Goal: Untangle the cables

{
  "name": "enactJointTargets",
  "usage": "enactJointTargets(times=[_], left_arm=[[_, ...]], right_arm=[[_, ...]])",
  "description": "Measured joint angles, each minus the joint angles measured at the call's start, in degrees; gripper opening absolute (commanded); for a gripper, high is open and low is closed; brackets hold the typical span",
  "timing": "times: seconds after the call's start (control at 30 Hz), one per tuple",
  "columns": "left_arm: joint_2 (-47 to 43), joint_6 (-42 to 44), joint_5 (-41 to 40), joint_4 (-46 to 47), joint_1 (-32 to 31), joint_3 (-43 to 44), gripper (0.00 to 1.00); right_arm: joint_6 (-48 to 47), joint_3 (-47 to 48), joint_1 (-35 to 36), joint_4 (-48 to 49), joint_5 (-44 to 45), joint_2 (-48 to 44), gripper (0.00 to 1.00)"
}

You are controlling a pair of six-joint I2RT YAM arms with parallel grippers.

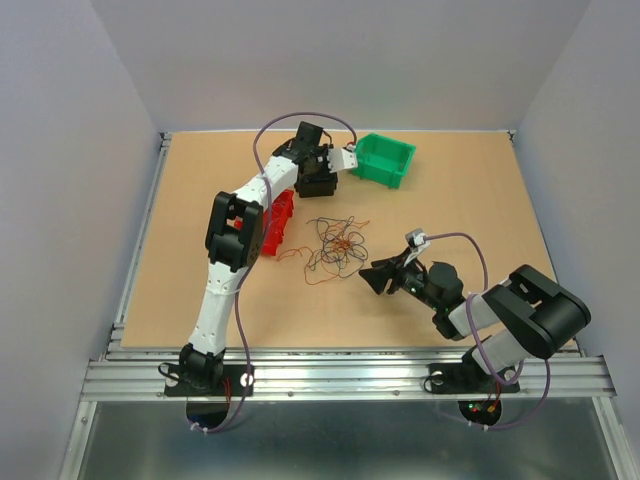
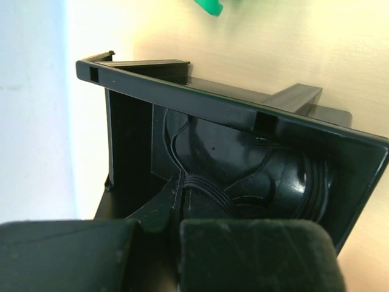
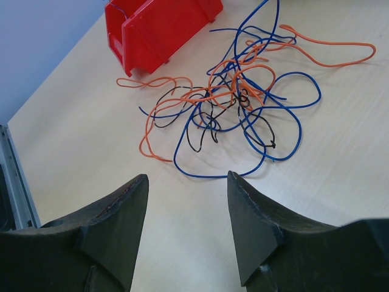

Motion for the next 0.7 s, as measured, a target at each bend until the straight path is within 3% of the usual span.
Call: enactJointTargets(times=[0.1, 0.33, 0.53, 0.7], left_arm=[[0.0, -0.4, 0.7, -0.1, 0.2, 0.6, 0.28], [-0.3, -0.6, 3.4, -1.3, 0.7, 2.3, 0.41], [-2.3, -1.2, 4.9, -2.8, 1.6, 2.3, 0.64], [-5.2, -2.1, 5.0, -3.6, 2.0, 2.3, 0.70]], right_arm=[[0.0, 0.0, 0.0, 0.0, 0.0, 0.0, 0.60], [0.0, 0.0, 0.0, 0.0, 0.0, 0.0, 0.60], [0.8, 0.0, 0.0, 0.0, 1.2, 0.0, 0.64], [1.7, 1.0, 0.0, -0.1, 2.0, -0.7, 0.64]])
